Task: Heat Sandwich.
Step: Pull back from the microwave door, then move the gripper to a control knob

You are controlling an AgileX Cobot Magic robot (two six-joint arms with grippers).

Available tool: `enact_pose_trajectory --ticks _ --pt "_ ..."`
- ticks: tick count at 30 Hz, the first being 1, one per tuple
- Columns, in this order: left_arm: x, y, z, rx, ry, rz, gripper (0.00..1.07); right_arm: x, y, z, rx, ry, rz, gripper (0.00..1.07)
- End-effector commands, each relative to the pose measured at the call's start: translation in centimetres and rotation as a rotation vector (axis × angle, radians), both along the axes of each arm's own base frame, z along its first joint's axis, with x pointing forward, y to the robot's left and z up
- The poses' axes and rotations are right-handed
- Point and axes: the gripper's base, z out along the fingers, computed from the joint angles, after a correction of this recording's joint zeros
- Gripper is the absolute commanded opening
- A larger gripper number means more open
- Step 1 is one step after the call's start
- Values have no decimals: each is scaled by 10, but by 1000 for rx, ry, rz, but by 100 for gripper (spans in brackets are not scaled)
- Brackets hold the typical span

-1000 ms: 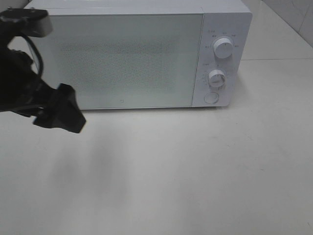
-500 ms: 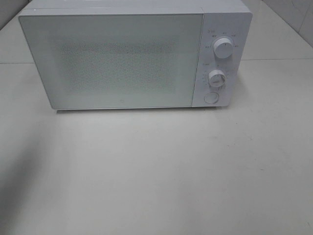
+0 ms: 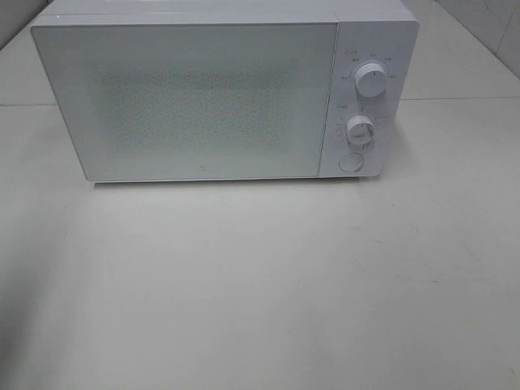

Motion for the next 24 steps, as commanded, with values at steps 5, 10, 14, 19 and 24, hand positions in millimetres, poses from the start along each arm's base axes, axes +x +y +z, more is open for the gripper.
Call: enact_pose_trajectory --ticks 5,10,14,19,24 --pt "-40 -2 -14 3 -64 11 104 -3 0 0 -13 -31 1 76" --pt "-56 -3 -20 8 -151 15 104 -3 0 0 -13 -31 1 76" --pt "-64 -4 -20 -3 -239 39 104 -3 0 0 -13 -31 1 76" --pt "-78 -4 -17 9 -344 42 104 -3 0 0 -13 -31 1 76" --pt "-96 -5 -12 15 -464 42 104 -3 0 0 -13 -31 1 76"
